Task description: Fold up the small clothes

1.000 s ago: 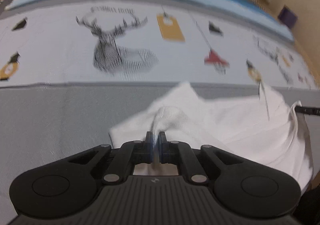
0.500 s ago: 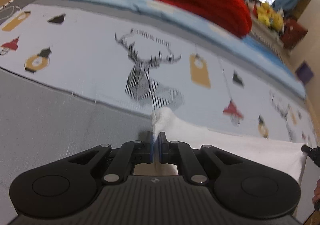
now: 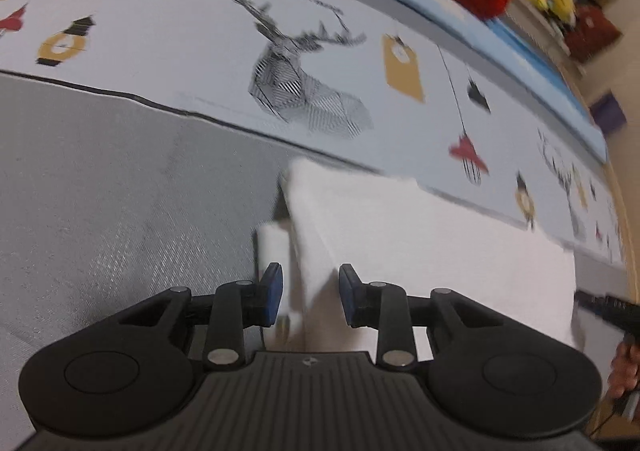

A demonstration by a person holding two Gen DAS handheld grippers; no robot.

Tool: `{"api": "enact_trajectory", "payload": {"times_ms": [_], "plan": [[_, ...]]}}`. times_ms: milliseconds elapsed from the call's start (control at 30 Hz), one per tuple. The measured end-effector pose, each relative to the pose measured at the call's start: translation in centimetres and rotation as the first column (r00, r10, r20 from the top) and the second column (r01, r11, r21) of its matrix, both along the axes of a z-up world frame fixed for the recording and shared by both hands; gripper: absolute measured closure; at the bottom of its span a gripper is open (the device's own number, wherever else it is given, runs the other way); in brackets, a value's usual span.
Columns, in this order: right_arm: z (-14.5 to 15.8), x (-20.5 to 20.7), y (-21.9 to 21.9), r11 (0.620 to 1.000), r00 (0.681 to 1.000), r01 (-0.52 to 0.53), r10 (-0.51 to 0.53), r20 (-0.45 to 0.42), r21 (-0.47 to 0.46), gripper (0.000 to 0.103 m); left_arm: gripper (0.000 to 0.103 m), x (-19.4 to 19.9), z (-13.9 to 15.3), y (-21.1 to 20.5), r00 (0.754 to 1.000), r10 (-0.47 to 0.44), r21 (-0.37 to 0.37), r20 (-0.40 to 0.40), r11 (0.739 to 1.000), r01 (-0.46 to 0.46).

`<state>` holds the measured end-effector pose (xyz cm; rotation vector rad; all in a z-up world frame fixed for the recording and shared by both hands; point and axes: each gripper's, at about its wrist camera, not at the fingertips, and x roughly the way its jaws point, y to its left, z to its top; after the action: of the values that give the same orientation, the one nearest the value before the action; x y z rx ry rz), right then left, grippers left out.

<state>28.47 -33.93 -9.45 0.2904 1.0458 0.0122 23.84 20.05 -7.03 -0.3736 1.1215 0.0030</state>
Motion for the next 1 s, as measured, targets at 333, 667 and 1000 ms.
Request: {"api": "enact_trajectory", "payload": {"times_ms": [333,667,1000], "plan": [[2.0,-2.4,-0.6,0.999,0.994,0.038,-0.037,0.107,-0.009,0.1,0.092,-2.0,1.4,-0.3,0.999,0.017,0.067,0.052,0.998,-0.021],[1.6,-6.3,-1.5,0.992,0.99,-0.117,0.12,-0.08,0.037,0.075,0.057,-6.4,0.3,-2.2,0.958,-0.256,0.025,-0.129,0.965,0.261],[0.8,-10.7,-1.1,0.955,0.934,-0.293,0.277,-0.225,-0.038,0.098,0.102,-8.4,0.7,-2.1,0.919,-0.367,0.063,-0.142,0.924,0.378]]}}
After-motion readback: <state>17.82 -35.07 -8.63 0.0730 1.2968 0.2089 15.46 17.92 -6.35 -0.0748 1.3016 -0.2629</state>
